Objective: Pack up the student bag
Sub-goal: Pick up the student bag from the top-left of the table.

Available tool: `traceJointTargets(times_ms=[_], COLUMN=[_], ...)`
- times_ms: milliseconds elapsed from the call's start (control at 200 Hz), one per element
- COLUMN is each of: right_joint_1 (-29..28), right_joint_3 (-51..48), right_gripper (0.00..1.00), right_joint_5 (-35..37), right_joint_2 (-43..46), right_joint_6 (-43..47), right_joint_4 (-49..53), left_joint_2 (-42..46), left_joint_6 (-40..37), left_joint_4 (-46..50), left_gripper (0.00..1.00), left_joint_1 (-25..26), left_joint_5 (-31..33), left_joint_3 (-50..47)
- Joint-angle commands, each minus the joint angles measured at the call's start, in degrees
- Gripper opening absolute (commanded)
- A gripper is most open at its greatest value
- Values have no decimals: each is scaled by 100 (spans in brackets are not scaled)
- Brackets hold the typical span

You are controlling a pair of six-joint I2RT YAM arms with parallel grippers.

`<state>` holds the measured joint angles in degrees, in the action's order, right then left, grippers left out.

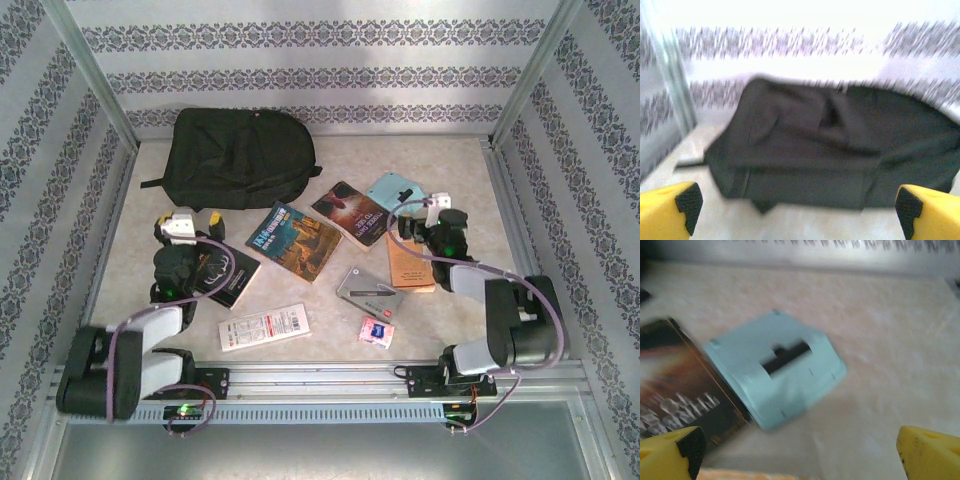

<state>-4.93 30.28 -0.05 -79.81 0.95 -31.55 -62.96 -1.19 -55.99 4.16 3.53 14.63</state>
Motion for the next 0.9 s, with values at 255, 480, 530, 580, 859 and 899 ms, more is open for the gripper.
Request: traceJointTargets(times_ms=[255, 480, 530, 580, 859, 899], right_joint_1=[-2160, -1640, -1454, -1375, -2172, -2153], right_joint_3=[1466, 2251, 1806, 1523, 2903, 2719], right_gripper=[98, 98, 98, 98, 98, 98], right_joint_5=[392, 108, -103, -280, 401, 192], right_joint_2=[2379, 2921, 3121, 3150, 1449, 1383], right_joint_6=[-1312, -3957, -4408, -4667, -3879, -3926], right_joint_4=[2132, 4498, 3919, 3590, 6098, 5917], left_joint_2=[720, 97, -450, -1186, -4201, -4711], left_joint_6=[824, 2036, 2333, 2568, 2146, 2097], left_joint_4=[6096, 5057, 5417, 6161, 7337, 7678], left_gripper=[100, 100, 100, 100, 100, 100], left_joint_1=[2284, 2055, 1962, 1963, 2018, 2019], left_joint_5=[1367, 154, 41, 114, 350, 394], left_joint_3=[3824, 3728, 4207, 4986, 7593, 8206])
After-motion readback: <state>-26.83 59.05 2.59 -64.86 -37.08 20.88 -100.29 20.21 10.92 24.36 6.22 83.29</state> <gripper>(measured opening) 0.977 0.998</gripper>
